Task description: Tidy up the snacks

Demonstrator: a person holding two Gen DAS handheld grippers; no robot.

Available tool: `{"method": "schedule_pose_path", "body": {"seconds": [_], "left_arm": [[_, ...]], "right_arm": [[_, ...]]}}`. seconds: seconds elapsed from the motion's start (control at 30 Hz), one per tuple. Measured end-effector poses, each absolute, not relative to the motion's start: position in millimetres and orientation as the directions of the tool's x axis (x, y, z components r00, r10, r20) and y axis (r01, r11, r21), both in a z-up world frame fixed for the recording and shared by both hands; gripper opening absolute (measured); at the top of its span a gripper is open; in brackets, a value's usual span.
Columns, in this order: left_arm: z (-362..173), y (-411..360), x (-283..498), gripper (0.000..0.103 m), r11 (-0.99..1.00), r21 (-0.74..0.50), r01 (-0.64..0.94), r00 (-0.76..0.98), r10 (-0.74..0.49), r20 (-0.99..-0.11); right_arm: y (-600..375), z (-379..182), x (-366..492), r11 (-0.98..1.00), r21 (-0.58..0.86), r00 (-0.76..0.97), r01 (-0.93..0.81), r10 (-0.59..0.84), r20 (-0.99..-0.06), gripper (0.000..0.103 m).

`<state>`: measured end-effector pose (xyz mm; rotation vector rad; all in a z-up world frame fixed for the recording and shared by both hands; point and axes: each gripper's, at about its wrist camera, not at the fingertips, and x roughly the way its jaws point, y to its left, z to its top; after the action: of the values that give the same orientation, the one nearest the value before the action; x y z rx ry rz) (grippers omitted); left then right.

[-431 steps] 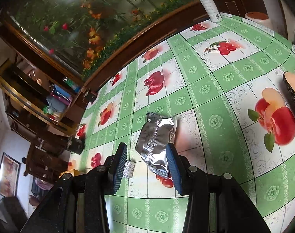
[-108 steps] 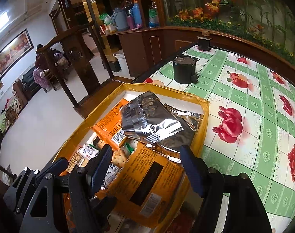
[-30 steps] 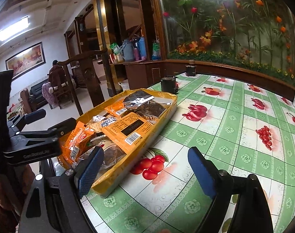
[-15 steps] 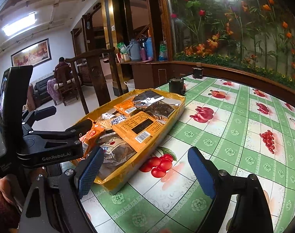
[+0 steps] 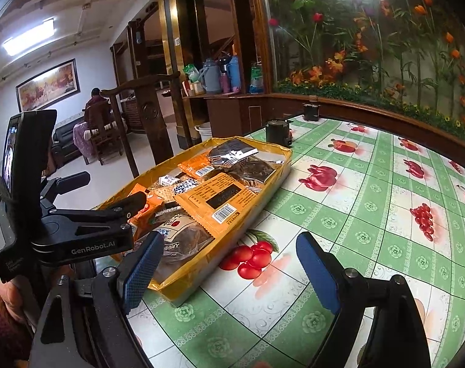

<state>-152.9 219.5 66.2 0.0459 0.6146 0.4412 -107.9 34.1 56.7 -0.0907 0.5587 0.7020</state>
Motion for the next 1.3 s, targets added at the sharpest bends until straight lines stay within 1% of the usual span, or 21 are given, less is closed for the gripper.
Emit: {"method": "schedule_pose_path", "body": {"seconds": [1.0, 1.3], "left_arm": [[61.3, 224.3, -152.3, 0.103, 0.898, 0.165, -0.407, 0.713, 0.426, -0.557], [59.9, 222.4, -152.8, 0.103, 0.891, 0.184, -0.415, 0.709, 0.443, -0.548]], "right_arm": [[31.3, 56.9, -106.0, 0.772, 0.112, 0.627, -0.625, 0.583, -0.517, 0.091], [30.8, 57.0, -106.0, 0.773, 0.110, 0.628, -0.625, 0.582, -0.517, 0.091]]}}
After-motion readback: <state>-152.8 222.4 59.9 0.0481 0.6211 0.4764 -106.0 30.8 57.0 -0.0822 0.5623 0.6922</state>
